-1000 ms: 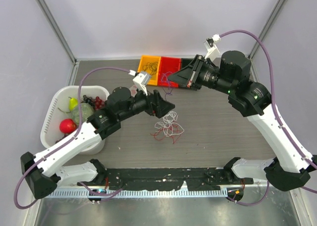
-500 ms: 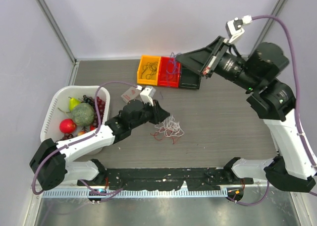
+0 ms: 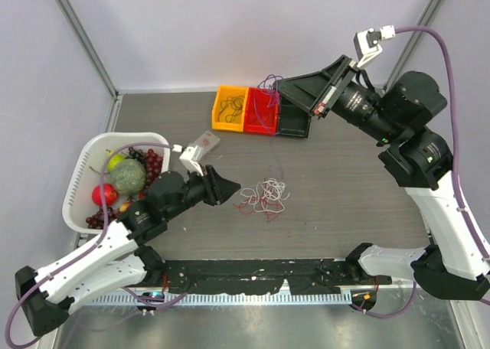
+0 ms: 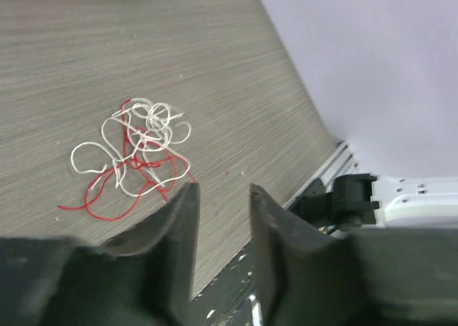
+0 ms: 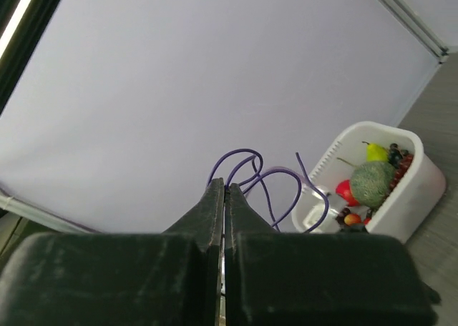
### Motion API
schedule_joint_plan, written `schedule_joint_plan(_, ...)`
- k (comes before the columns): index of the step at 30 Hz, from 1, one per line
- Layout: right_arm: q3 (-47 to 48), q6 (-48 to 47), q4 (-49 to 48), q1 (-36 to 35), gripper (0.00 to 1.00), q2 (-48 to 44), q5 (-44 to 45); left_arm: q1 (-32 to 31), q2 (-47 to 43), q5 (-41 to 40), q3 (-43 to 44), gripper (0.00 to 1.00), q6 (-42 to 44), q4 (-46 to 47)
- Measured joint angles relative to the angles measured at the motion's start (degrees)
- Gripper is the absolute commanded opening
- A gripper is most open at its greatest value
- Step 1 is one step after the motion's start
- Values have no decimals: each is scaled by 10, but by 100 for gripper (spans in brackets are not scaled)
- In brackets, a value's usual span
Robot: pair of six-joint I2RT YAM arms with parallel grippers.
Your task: Untangle the cables
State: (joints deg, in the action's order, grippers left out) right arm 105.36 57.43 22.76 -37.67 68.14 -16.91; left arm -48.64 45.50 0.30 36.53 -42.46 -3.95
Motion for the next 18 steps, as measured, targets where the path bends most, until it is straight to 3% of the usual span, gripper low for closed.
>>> schedule_joint_plan(3, -23, -10, 12, 0, 1, 1, 16, 0, -31, -6, 51, 68, -10, -65)
schedule_joint_plan(7, -33, -34, 37, 0, 1, 7, 54, 0, -30, -8, 143, 83, -9, -135)
schedule_joint_plan(13, -33, -73, 60, 27, 1, 53, 99, 0, 10, -2, 276, 91, 10, -197)
schedule_joint_plan(18, -33, -91, 63, 120, 1, 127, 104, 0, 53, 28, 360, 94, 11, -244)
